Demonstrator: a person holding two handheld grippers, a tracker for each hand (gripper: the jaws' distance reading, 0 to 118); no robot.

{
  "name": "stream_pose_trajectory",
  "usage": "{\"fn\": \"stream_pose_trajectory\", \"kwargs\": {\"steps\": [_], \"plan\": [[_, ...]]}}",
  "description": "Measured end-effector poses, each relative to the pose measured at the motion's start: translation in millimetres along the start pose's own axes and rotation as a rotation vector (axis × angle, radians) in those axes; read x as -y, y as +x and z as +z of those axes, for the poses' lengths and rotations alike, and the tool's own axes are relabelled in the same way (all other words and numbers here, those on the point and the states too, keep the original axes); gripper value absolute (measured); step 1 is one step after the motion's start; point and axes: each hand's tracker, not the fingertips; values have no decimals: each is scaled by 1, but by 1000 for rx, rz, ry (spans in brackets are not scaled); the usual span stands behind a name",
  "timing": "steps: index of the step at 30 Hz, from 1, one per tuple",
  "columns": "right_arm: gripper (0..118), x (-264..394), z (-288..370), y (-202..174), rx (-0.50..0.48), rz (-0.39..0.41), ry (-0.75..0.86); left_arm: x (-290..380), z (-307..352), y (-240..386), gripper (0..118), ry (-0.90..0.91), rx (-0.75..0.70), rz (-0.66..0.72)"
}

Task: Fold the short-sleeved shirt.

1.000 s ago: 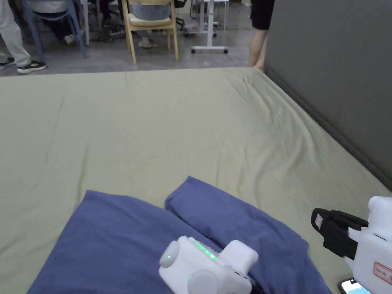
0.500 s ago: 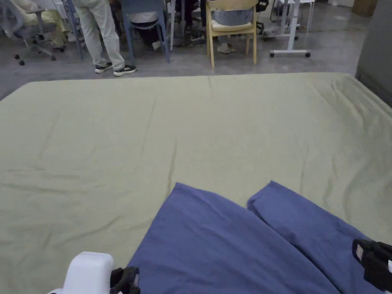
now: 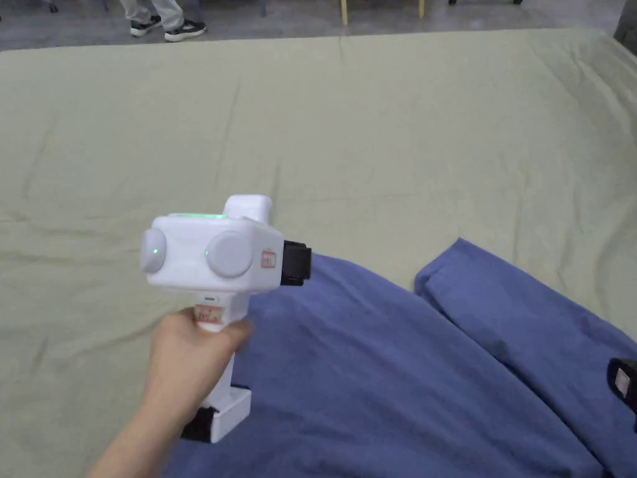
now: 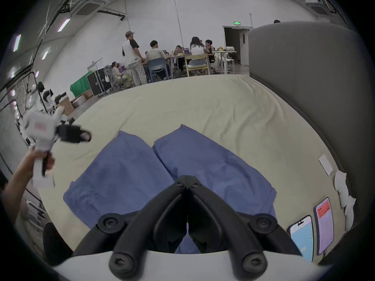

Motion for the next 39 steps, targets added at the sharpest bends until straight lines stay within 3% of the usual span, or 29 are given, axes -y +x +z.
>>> {"fn": "stream_pose_trajectory", "kwargs": {"steps": [3,7,9,10,11,12,15,18,21,22,23,24,26,28,32,33,35,37,38,39], "plan": [[3,3,-18,5,2,-4,-35,-22,-58,0,84,-71,-40,-90],[3,9,-35,9,20,9,-73,-8,-112,-2,79,-220,-45,-71],[3,11,-39,11,25,12,-85,2,-97,-6,76,-99,-11,-40],[3,13,-42,12,23,11,-87,3,-94,-7,52,-103,40,-32],[3,14,-44,13,25,10,-91,2,-92,-7,12,-97,92,-33],[3,18,-47,16,24,9,-95,6,-90,-6,0,-96,75,-23],[3,21,-53,17,29,1,-108,3,-81,8,0,-113,11,-165],[3,17,-49,16,17,-18,-108,4,-65,9,0,-128,96,-67],[4,1,-43,23,0,-27,-97,9,-18,4,0,-33,165,-30],[39,-8,-43,26,1,-26,-97,13,-1,3,0,1,162,-34],[91,-20,-47,30,12,-24,-109,18,19,0,0,29,171,-37],[117,-32,-56,36,25,-24,-158,24,36,-2,0,53,175,-23],[118,-48,-74,47,8,-33,-165,39,60,-6,0,113,171,11],[118,-65,-102,59,54,-56,-214,51,78,-8,0,127,152,10],[118,-68,-176,74,129,-25,-430,71,92,-9,0,115,168,69],[105,-64,-192,76,142,-23,-483,73,90,-8,0,106,174,86],[102,-56,-207,75,159,-16,-570,77,89,-8,0,101,173,98],[102,-58,-194,71,174,38,-479,78,90,-7,0,98,168,104],[94,-61,-187,65,162,77,-458,78,90,-7,0,97,168,103],[72,-63,-181,60,157,117,-430,78,90,-7,0,99,166,106]]}}
